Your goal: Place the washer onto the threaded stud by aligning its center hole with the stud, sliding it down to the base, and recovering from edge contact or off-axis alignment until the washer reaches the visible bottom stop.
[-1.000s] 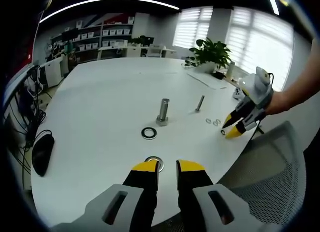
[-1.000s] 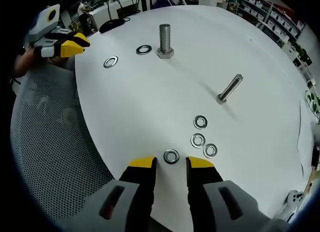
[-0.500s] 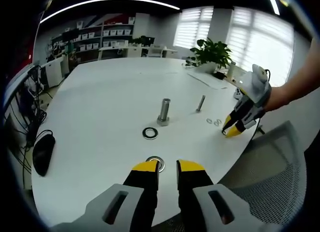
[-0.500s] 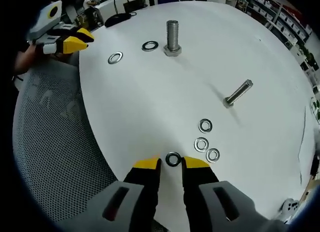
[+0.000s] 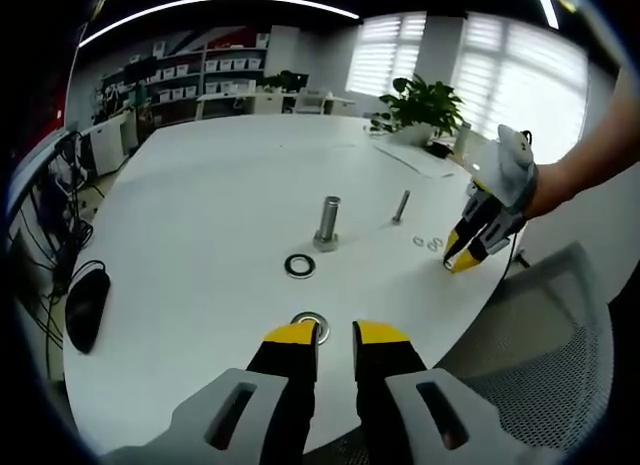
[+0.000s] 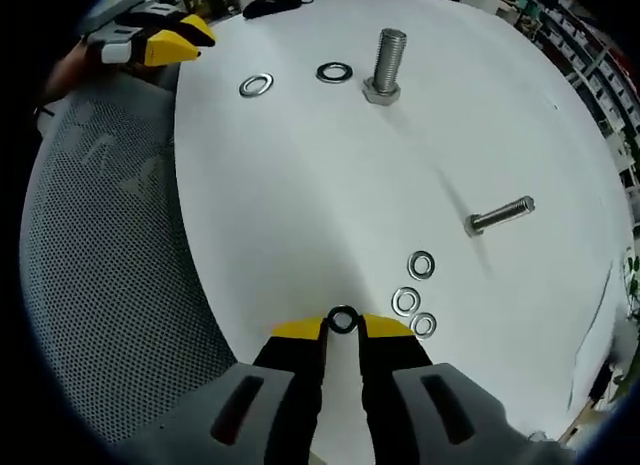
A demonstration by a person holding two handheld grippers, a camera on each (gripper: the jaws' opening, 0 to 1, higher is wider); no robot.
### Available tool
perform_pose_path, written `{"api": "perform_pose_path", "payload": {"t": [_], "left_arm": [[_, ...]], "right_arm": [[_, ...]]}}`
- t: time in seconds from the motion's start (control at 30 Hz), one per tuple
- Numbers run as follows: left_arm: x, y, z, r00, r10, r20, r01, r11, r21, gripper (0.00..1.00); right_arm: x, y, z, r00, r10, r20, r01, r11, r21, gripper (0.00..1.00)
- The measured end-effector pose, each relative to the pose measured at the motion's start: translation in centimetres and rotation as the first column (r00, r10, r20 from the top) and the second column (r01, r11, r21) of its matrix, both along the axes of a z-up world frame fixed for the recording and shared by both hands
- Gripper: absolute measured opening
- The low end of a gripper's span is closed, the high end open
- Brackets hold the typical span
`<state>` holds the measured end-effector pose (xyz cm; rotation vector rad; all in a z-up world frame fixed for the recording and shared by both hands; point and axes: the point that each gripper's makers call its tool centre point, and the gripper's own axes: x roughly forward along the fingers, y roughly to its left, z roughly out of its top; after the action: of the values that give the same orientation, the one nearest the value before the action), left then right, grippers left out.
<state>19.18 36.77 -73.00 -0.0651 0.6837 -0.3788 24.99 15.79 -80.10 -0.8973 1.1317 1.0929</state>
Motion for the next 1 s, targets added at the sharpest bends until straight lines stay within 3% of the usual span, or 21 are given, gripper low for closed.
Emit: {"api": "perform_pose_path", "payload": {"t": [0.2,0.37,0.5,0.7,1.0], "left_arm": [[0.00,-0.05,-0.03,1.000,-0.003,-0.002,0.003,1.000,0.002,0.11],[-0.03,-0.09,-0.09,1.000,-0.006,-0.005,0.006,1.000,0.003,0.11],[-0.07,-0.06,-0.12,1.000,-0.006,-0.007,0.006,1.000,0.004,0.11],[-0.09,-0.03,-0.13,1.000,-0.004,-0.008,0.004,1.000,0.004,0.11],[-0.06,0.06,-0.19,1.000,0.000,-0.010,0.000,1.000,0.005,0.11]], "right_arm": [[-0.18,0.11,-0.03,0.998,0.058,0.002,-0.058,0.997,-0.057,0.15],[-0.06,0.13,-0.06,0.998,0.057,-0.003,-0.057,0.995,-0.083,0.15],[-0.02,0.14,-0.15,0.999,0.029,-0.021,-0.031,0.990,-0.138,0.15],[-0.25,0.11,-0.20,0.998,0.063,-0.017,-0.065,0.969,-0.240,0.16],[-0.19,-0.06,-0.18,0.998,0.062,-0.021,-0.065,0.969,-0.238,0.15]]}}
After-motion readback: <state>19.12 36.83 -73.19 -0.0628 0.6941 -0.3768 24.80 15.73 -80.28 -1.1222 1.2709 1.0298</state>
